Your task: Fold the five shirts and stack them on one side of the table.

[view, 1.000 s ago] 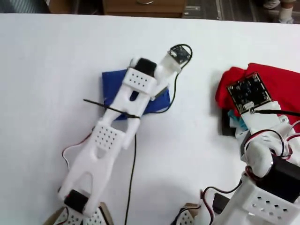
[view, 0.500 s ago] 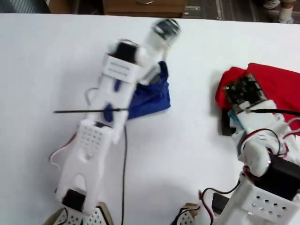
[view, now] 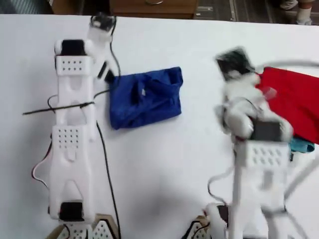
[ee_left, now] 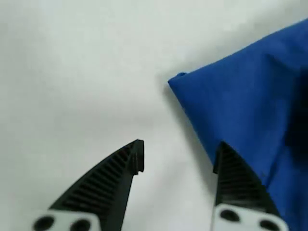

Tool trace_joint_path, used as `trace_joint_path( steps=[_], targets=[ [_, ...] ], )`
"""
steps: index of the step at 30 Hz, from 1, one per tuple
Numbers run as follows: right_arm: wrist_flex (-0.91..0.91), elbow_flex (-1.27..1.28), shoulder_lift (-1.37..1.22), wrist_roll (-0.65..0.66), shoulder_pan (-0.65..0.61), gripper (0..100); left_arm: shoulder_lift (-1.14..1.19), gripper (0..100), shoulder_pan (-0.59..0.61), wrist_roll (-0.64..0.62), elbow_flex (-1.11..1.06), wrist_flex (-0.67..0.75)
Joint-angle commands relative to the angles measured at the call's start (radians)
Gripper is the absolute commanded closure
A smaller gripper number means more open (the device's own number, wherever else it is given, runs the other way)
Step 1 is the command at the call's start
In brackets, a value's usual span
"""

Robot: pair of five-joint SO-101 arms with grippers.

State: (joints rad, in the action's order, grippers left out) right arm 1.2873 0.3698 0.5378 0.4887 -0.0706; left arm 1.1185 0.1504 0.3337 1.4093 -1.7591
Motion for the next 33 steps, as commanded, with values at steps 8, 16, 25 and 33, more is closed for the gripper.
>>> trace_joint_path(
  steps=[8,16,25,33],
  targets=[
    [0.117,-0.657,-0.648,-0.008,-0.282,97.7,0.068,88,-0.037,-0.044,0.042,-0.005],
    [-0.012,-1.051,-1.116,-0.006,-0.268,97.7,0.069,89,-0.055,-0.049,0.042,-0.012],
    [-0.005,-1.55,-1.517,-0.006,-0.263,97.8,0.068,89,-0.057,-0.049,0.042,-0.014],
    [0.088,-1.692,-1.618,-0.006,-0.308,97.8,0.068,89,-0.057,-0.049,0.042,-0.006]
  ],
)
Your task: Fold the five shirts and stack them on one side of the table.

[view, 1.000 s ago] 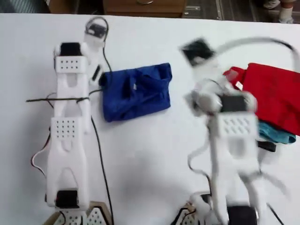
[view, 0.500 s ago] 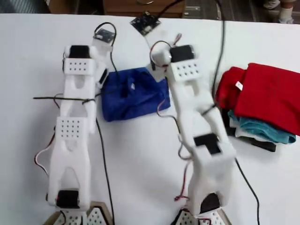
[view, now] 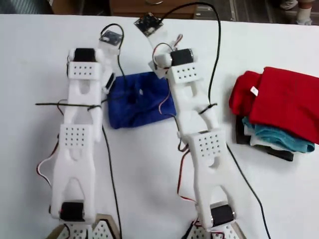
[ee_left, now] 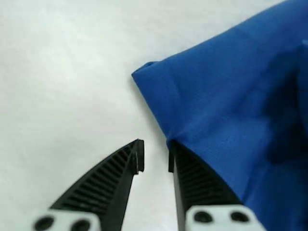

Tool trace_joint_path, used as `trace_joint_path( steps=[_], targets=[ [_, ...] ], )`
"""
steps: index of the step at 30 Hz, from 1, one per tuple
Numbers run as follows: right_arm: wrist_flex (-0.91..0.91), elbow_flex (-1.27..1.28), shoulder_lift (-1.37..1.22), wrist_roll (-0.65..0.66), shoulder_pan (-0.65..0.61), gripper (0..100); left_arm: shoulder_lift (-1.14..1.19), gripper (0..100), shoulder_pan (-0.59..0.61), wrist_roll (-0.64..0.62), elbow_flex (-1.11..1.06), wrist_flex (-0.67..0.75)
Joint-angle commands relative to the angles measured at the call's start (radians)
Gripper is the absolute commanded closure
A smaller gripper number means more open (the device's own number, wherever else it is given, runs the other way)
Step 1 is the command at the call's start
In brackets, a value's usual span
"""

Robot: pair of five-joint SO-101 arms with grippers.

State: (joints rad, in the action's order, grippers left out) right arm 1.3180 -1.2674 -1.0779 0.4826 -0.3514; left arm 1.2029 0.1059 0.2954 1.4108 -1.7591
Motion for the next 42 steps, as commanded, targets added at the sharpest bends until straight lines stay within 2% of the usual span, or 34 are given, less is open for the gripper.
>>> trace_joint_path(
  steps=[1,5,10,19,24,27,30,37,42],
  targets=[
    [0.097,-0.058,-0.007,0.0,-0.035,97.8,-0.017,89,-0.012,-0.011,0.041,-0.006],
    [0.234,-0.06,-0.019,0.003,-0.038,97.7,-0.015,89,-0.012,-0.011,0.041,-0.005],
    [0.395,-0.061,-0.01,0.17,-0.018,97.7,-0.015,89,-0.009,-0.011,0.041,0.012],
    [0.398,-0.043,0.148,0.21,0.091,97.8,-0.014,89,-0.008,-0.011,0.041,0.017],
    [0.394,0.021,0.28,0.21,0.093,97.8,-0.017,89,-0.005,-0.011,0.041,0.017],
    [0.331,-0.002,0.317,0.21,0.059,97.8,-0.017,89,-0.005,-0.011,0.041,0.017],
    [0.182,0.014,0.295,0.203,0.028,97.8,-0.017,89,-0.005,-0.011,0.041,0.015],
    [-0.11,0.06,0.074,0.203,-0.028,97.8,-0.017,89,-0.002,-0.011,0.041,0.008],
    [-0.142,0.025,-0.047,0.203,-0.064,97.8,-0.017,89,-0.002,-0.011,0.041,0.008]
  ],
)
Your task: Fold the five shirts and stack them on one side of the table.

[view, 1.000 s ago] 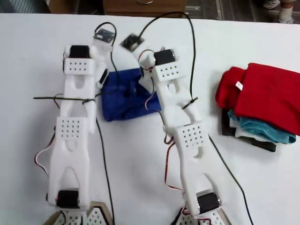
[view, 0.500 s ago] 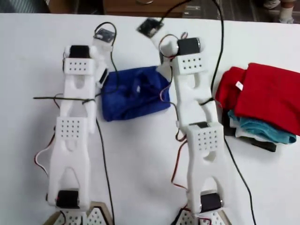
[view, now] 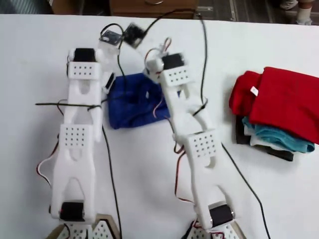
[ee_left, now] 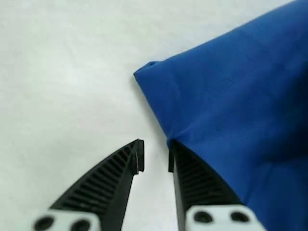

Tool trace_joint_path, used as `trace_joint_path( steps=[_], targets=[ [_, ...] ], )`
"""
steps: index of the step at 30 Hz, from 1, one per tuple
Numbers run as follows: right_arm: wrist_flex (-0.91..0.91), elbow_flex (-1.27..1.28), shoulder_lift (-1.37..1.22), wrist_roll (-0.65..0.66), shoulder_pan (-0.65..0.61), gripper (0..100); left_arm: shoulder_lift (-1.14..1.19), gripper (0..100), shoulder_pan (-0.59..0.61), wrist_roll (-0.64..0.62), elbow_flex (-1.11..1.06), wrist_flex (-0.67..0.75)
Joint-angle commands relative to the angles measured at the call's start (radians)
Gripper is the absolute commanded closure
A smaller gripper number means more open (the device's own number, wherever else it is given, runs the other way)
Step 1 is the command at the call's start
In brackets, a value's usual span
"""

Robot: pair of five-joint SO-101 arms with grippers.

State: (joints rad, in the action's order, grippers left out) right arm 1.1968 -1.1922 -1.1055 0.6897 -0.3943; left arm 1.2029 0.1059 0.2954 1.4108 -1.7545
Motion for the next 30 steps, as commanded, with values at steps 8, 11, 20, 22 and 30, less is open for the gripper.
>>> trace_joint_path(
  steps=[8,11,20,22,30],
  targets=[
    [0.283,-0.055,0.016,0.003,-0.03,97.8,-0.017,89,0.025,-0.011,0.041,0.012],
    [0.417,-0.055,0.059,0.003,-0.027,97.8,-0.015,89,0.034,-0.012,0.041,0.012],
    [0.51,-0.055,0.194,0.002,0.008,97.8,-0.015,89,0.046,-0.08,0.041,0.012],
    [0.51,-0.046,0.222,-0.002,0.021,97.8,-0.015,89,0.051,-0.1,0.041,0.017],
    [0.513,-0.014,0.239,0.0,0.019,97.8,-0.017,89,0.051,-0.101,0.041,0.028]
  ],
)
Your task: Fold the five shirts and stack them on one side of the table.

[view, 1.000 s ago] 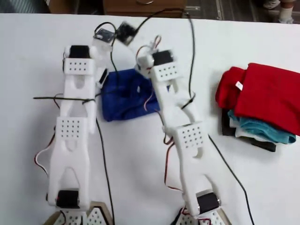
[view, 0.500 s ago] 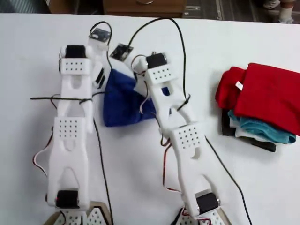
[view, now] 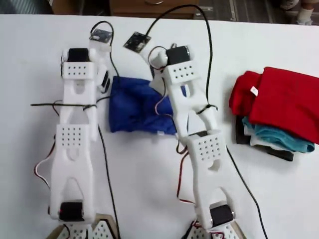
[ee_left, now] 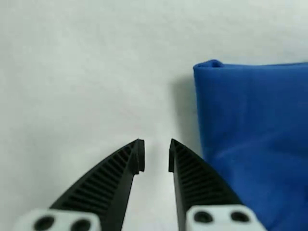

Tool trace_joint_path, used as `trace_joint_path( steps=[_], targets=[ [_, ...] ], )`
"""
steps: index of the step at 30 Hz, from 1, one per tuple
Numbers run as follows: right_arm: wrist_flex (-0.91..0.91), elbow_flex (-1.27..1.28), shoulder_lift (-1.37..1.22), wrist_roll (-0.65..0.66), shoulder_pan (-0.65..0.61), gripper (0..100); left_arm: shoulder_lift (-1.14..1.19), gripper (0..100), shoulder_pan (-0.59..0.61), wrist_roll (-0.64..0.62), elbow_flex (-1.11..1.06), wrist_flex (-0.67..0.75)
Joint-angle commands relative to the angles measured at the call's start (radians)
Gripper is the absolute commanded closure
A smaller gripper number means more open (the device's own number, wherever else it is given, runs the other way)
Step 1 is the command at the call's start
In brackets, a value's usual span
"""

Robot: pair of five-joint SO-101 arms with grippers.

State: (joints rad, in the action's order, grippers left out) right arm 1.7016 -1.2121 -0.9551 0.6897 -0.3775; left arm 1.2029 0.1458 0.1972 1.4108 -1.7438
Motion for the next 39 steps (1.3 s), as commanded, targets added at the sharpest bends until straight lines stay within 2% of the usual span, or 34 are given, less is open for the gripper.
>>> trace_joint_path(
  steps=[1,10,19,25,32,39],
  targets=[
    [0.008,0.029,0.094,0.0,-0.001,97.8,-0.017,89,0.012,-0.003,0.041,0.017],
    [0.01,0.235,0.107,0.0,0.001,97.8,-0.017,89,0.124,-0.006,0.041,0.018],
    [0.01,0.331,0.314,0.003,0.013,97.8,-0.011,89,0.195,-0.005,0.041,0.018],
    [-0.007,0.48,0.34,0.003,-0.054,97.8,-0.014,89,0.196,-0.005,0.041,0.018],
    [-0.2,0.491,0.328,-0.005,-0.17,97.8,-0.009,89,0.219,-0.005,0.039,0.012],
    [-0.222,0.483,0.199,0.0,-0.173,97.8,-0.009,89,0.281,0.0,0.039,0.012]
  ],
)
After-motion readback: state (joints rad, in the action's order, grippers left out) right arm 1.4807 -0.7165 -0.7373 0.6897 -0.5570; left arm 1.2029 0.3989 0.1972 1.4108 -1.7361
